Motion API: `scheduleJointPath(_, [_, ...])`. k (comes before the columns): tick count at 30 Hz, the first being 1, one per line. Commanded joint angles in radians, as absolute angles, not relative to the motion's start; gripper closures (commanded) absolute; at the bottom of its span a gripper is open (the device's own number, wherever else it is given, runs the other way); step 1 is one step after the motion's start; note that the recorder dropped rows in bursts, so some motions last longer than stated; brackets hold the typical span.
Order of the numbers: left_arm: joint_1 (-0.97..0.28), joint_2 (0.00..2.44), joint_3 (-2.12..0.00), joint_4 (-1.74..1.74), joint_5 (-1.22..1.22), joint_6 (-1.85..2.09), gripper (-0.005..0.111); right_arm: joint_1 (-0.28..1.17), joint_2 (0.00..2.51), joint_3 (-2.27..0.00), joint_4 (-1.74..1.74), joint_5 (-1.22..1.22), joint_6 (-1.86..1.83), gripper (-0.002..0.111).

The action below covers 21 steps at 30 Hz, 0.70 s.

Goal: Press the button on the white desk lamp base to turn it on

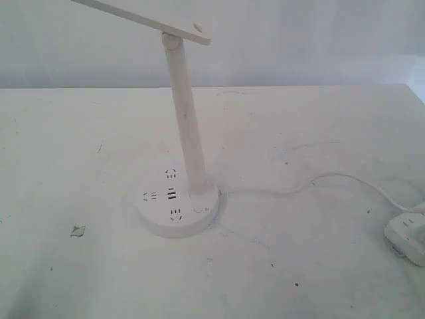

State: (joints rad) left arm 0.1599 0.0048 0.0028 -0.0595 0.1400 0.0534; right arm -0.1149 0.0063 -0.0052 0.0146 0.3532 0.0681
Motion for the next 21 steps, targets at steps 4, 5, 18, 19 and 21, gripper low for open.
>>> scheduleJointPath(4, [0.160, 0.000, 0.000, -0.067, 0.134, 0.051, 0.106, -0.112, 0.000, 0.000, 0.007, 0.342, 0.065, 0.108])
scheduleJointPath(5, [0.160, 0.000, 0.000, -0.067, 0.134, 0.051, 0.106, -0.112, 0.000, 0.000, 0.007, 0.342, 0.065, 0.108])
scheduleJointPath(18, [0.160, 0.000, 0.000, -0.067, 0.134, 0.051, 0.106, -0.112, 0.000, 0.000, -0.054, 0.194, -0.082, 0.108])
scheduleJointPath(19, [0.160, 0.000, 0.000, -0.067, 0.134, 0.051, 0.106, -0.112, 0.000, 0.000, -0.054, 0.194, -0.082, 0.108])
scheduleJointPath(21, [0.160, 0.000, 0.000, -0.067, 0.134, 0.051, 0.106, -0.112, 0.000, 0.000, -0.054, 0.185, -0.082, 0.108])
